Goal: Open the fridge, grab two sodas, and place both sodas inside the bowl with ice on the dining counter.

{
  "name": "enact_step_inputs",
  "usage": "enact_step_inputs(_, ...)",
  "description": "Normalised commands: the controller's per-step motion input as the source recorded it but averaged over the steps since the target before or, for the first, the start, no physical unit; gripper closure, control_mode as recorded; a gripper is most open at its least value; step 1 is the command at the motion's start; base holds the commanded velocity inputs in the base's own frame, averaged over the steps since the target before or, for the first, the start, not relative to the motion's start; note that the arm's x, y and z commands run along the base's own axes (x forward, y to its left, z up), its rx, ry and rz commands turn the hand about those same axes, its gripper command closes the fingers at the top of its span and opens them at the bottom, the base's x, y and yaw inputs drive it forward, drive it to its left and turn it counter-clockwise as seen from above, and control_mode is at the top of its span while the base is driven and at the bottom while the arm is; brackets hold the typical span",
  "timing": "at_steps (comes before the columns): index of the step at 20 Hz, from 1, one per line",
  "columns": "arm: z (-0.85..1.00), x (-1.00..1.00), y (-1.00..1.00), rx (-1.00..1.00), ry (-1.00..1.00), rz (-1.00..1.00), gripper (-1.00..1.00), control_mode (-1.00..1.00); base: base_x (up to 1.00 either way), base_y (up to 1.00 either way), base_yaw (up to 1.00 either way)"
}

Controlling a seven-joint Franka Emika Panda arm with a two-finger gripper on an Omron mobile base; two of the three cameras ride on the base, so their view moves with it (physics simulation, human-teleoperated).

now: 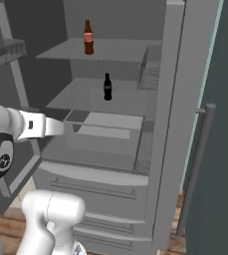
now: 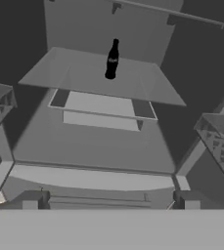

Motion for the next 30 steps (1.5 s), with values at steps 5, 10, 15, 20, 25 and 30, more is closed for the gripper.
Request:
enact_step_inputs(5, 0.0, 0.0, 0.0, 0.0, 0.0, 0.0, -1.0, 1.0, 0.7, 0.0, 0.0)
enact_step_inputs(10, 0.0, 0.0, 0.0, 0.0, 0.0, 0.0, -1.0, 1.0, 0.58, -0.12, 0.0)
enact_step_inputs(15, 0.0, 0.0, 0.0, 0.0, 0.0, 0.0, -1.0, 1.0, 0.51, -0.25, 0.0)
enact_step_inputs(20, 0.0, 0.09, -0.1, 0.03, 0.0, 0.0, -1.0, -1.0, 0.32, -0.36, 0.0)
enact_step_inputs(25, 0.0, 0.61, -0.47, 0.16, -0.04, 0.03, -1.0, -1.0, 0.0, 0.0, 0.0)
enact_step_inputs(30, 0.0, 0.44, -0.15, 0.06, -0.2, 0.06, -1.0, -1.0, 0.0, 0.0, 0.0)
